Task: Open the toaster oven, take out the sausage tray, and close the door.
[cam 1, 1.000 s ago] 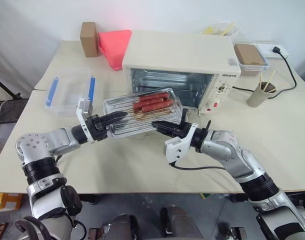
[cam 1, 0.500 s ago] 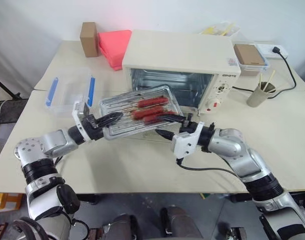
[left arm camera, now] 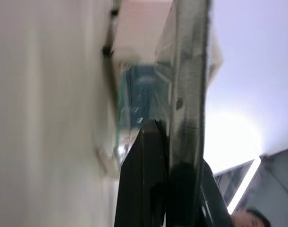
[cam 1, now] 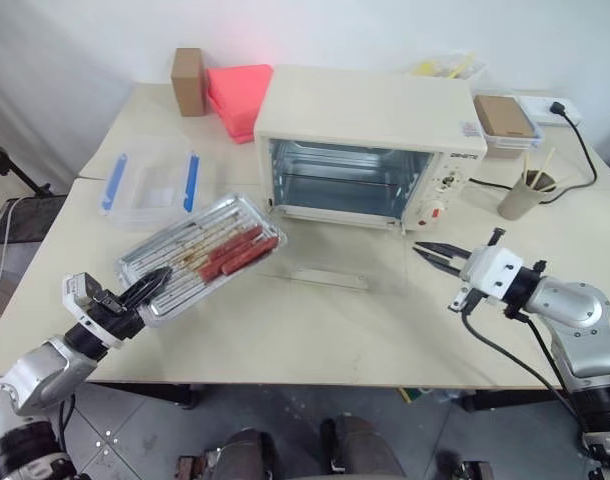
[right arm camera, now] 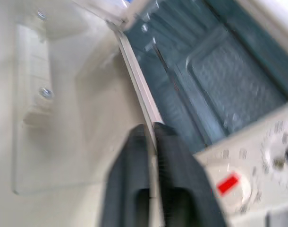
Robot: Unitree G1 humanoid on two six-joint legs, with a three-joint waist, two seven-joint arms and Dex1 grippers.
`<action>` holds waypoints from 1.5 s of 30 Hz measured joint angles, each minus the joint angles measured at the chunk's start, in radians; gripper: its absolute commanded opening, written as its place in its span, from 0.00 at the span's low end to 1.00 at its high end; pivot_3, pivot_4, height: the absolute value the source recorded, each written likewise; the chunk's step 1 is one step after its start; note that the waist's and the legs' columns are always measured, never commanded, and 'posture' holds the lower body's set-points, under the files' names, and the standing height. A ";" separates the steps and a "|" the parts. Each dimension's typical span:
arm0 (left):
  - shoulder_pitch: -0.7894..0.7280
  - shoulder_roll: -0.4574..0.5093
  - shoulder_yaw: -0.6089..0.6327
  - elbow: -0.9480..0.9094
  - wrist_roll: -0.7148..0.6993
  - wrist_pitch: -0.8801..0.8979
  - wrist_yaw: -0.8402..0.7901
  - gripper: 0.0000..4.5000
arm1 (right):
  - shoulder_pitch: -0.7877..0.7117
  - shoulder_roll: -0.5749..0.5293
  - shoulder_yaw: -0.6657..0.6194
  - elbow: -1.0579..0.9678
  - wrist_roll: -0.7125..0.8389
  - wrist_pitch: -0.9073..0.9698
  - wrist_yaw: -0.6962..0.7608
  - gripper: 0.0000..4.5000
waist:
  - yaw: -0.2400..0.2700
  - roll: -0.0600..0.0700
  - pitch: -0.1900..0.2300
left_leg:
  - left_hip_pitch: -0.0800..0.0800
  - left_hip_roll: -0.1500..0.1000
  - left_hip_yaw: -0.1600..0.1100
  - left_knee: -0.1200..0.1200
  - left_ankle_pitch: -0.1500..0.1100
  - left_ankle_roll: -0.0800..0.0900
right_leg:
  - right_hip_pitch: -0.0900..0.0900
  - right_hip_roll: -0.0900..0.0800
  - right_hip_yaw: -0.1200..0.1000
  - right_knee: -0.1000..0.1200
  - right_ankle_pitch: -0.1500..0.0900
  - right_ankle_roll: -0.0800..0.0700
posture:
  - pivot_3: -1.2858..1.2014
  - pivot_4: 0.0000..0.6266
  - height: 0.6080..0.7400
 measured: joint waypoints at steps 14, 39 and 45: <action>0.148 -0.430 0.078 -0.485 -0.008 -0.415 0.180 0.00 | -0.075 0.121 0.038 0.262 0.125 0.147 0.303 0.01 | -0.003 0.000 0.000 | -0.002 0.000 -0.004 0.002 -0.001 0.000 | 0.003 0.002 -0.002 -0.004 0.000 0.000 | 0.52 0.24 1.00; 0.153 -0.141 -0.237 -0.341 -0.010 -0.195 0.105 0.00 | 0.111 0.103 -0.226 -0.130 0.404 0.317 0.404 0.64 | 0.030 0.001 0.000 | -0.002 0.000 -0.015 0.000 -0.004 0.002 | 0.015 0.000 -0.014 -0.017 0.000 0.000 | 0.52 0.24 1.00; 0.027 -0.047 -0.440 -0.187 -0.010 -0.102 0.057 0.00 | 0.269 0.052 -0.284 -0.198 0.384 0.253 0.465 1.00 | 0.024 0.004 0.000 | 0.001 -0.001 -0.016 0.000 -0.004 0.002 | 0.017 0.000 -0.014 -0.016 0.000 0.000 | 0.52 0.24 1.00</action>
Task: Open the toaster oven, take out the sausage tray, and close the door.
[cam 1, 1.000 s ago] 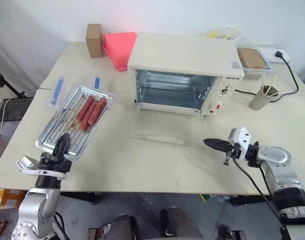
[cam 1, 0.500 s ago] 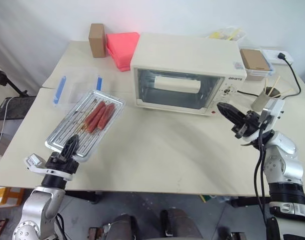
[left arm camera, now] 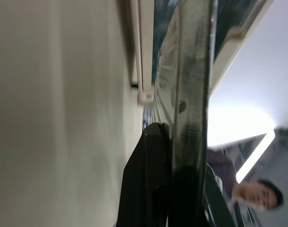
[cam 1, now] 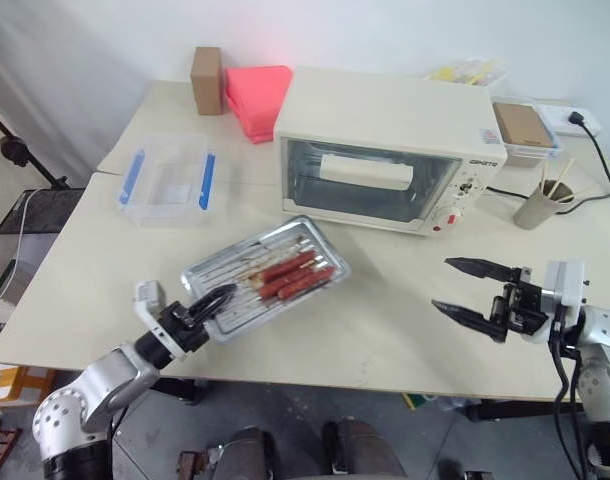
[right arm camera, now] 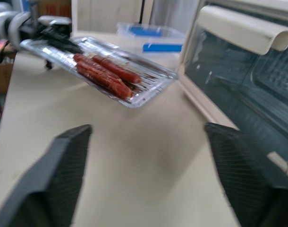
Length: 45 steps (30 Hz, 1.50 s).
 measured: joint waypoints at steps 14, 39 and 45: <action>-0.446 0.011 -0.277 0.401 0.374 0.152 -0.308 0.00 | 0.288 -0.017 -0.150 -0.125 -0.007 -0.020 -0.024 1.00 | 0.047 0.008 -0.004 | 0.013 -0.012 -0.005 -0.013 0.001 0.002 | 0.017 -0.010 -0.004 -0.010 0.001 0.003 | 0.52 0.24 1.00; -0.270 0.285 -0.241 0.018 0.957 -0.025 -0.789 1.00 | 0.189 -0.024 -0.067 -0.101 -0.027 0.031 -0.047 1.00 | -0.022 0.008 -0.004 | 0.015 -0.018 -0.018 -0.033 0.013 -0.007 | 0.015 -0.016 -0.016 -0.013 0.000 0.002 | 0.52 0.24 1.00; 0.052 0.449 -0.207 -0.105 1.334 -0.795 -1.180 1.00 | 0.078 -0.043 -0.012 -0.055 -0.028 0.055 -0.007 1.00 | -0.015 0.010 -0.002 | 0.011 -0.017 -0.020 -0.036 0.011 -0.006 | 0.011 -0.019 -0.019 -0.016 -0.002 -0.003 | 0.52 0.24 1.00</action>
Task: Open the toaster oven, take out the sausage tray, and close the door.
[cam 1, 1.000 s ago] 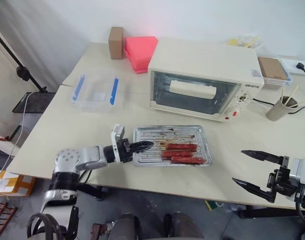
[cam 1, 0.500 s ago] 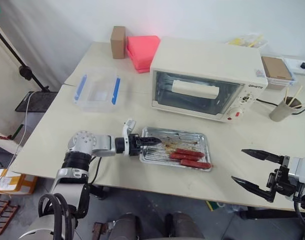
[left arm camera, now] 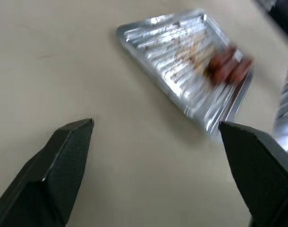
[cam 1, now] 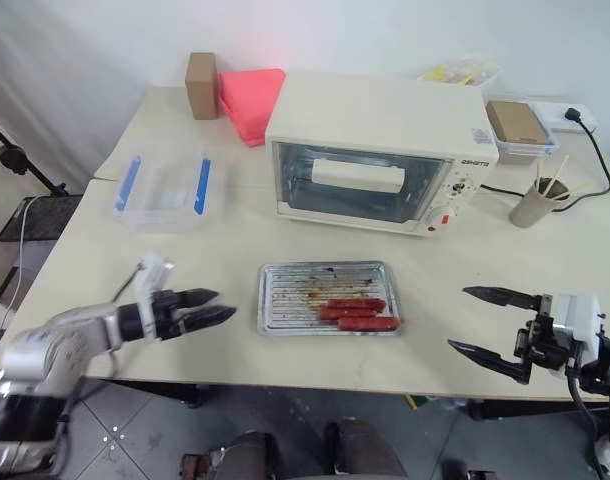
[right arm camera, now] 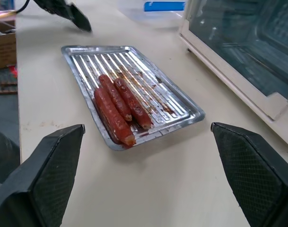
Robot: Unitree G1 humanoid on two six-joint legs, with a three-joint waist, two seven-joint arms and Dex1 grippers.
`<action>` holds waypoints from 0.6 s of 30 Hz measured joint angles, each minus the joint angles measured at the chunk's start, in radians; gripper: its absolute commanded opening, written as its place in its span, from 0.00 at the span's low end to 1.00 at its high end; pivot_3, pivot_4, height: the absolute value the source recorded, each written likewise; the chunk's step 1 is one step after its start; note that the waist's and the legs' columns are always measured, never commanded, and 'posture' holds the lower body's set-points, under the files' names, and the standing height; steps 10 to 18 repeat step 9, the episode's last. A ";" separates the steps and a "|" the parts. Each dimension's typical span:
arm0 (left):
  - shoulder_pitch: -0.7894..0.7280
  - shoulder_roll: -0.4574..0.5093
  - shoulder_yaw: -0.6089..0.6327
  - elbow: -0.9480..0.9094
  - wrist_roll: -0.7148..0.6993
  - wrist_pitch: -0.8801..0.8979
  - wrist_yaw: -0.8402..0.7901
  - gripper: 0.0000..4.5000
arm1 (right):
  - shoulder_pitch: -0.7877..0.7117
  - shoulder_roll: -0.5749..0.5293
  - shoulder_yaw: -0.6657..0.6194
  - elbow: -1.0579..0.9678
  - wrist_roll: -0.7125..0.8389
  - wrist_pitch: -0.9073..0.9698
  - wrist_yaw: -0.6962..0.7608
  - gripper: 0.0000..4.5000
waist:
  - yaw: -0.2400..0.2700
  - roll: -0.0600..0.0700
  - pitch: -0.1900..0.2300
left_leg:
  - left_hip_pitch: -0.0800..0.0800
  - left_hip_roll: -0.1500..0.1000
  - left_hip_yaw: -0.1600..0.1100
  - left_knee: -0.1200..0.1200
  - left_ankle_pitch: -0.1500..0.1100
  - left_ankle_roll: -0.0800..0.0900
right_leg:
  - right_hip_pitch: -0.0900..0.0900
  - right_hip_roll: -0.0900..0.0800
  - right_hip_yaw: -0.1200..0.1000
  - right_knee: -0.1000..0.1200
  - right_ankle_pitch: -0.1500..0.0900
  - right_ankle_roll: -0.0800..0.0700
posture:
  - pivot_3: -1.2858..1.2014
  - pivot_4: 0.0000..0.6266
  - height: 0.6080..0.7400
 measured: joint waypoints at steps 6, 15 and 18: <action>0.044 -0.019 0.057 -0.018 0.153 -0.378 -0.081 1.00 | -0.070 -0.011 0.056 0.011 0.005 0.029 0.044 1.00 | 0.015 0.001 0.000 | -0.005 -0.001 -0.001 -0.001 -0.006 0.009 | 0.000 -0.005 -0.005 -0.007 0.000 0.000 | 0.52 0.24 1.00; 0.035 -0.042 0.056 0.001 0.189 -0.439 -0.064 1.00 | -0.092 -0.012 0.078 0.013 0.006 0.056 0.061 1.00 | 0.012 0.001 0.001 | -0.006 -0.001 -0.001 -0.001 -0.006 0.010 | 0.000 -0.005 -0.006 -0.009 0.000 0.000 | 0.52 0.24 1.00; 0.035 -0.042 0.056 0.001 0.189 -0.439 -0.064 1.00 | -0.092 -0.012 0.078 0.013 0.006 0.056 0.061 1.00 | 0.012 0.001 0.001 | -0.006 -0.001 -0.001 -0.001 -0.006 0.010 | 0.000 -0.005 -0.006 -0.009 0.000 0.000 | 0.52 0.24 1.00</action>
